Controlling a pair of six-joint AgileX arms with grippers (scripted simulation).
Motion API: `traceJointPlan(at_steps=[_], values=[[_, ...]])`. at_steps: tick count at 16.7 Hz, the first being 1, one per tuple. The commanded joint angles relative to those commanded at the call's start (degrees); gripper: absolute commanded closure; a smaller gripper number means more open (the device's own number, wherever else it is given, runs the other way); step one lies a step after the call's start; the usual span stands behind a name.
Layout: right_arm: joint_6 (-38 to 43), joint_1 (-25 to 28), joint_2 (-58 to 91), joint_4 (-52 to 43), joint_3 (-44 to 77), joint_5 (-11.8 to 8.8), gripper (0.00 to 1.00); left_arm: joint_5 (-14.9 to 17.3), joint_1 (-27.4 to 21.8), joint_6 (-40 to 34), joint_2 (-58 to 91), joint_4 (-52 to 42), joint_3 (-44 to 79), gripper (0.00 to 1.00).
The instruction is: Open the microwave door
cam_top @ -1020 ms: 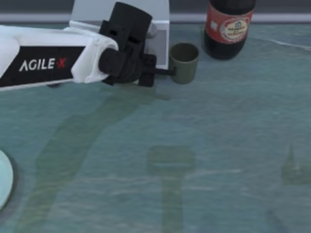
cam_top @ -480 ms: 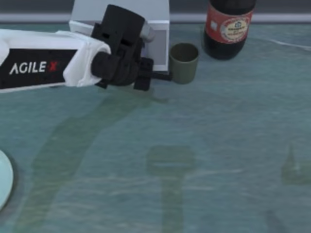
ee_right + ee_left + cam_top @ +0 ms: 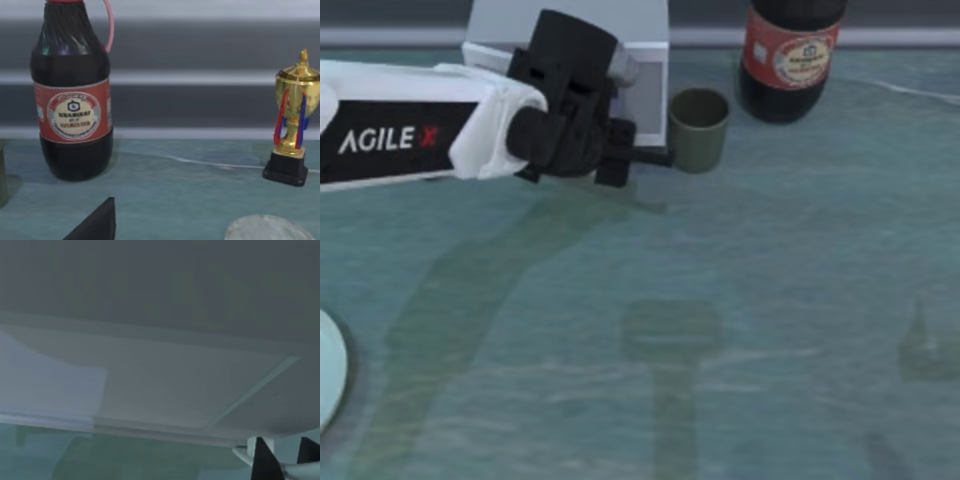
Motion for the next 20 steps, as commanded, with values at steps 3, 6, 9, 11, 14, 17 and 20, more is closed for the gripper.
traceJointPlan(at_steps=[3, 6, 9, 11, 14, 17, 20], values=[[0.0, 0.0, 0.0, 0.0, 0.0, 0.0, 0.0, 0.0, 0.0, 0.0, 0.0, 0.0, 0.0, 1.0], [0.0, 0.0, 0.0, 0.0, 0.0, 0.0, 0.0, 0.0, 0.0, 0.0, 0.0, 0.0, 0.0, 1.0], [0.0, 0.0, 0.0, 0.0, 0.0, 0.0, 0.0, 0.0, 0.0, 0.0, 0.0, 0.0, 0.0, 1.0], [0.0, 0.0, 0.0, 0.0, 0.0, 0.0, 0.0, 0.0, 0.0, 0.0, 0.0, 0.0, 0.0, 1.0], [0.0, 0.0, 0.0, 0.0, 0.0, 0.0, 0.0, 0.0, 0.0, 0.0, 0.0, 0.0, 0.0, 1.0], [0.0, 0.0, 0.0, 0.0, 0.0, 0.0, 0.0, 0.54, -0.4, -0.17, 0.04, 0.0, 0.04, 1.0], [0.0, 0.0, 0.0, 0.0, 0.0, 0.0, 0.0, 1.56, 0.21, 1.4, -0.85, 0.51, -1.31, 1.0]])
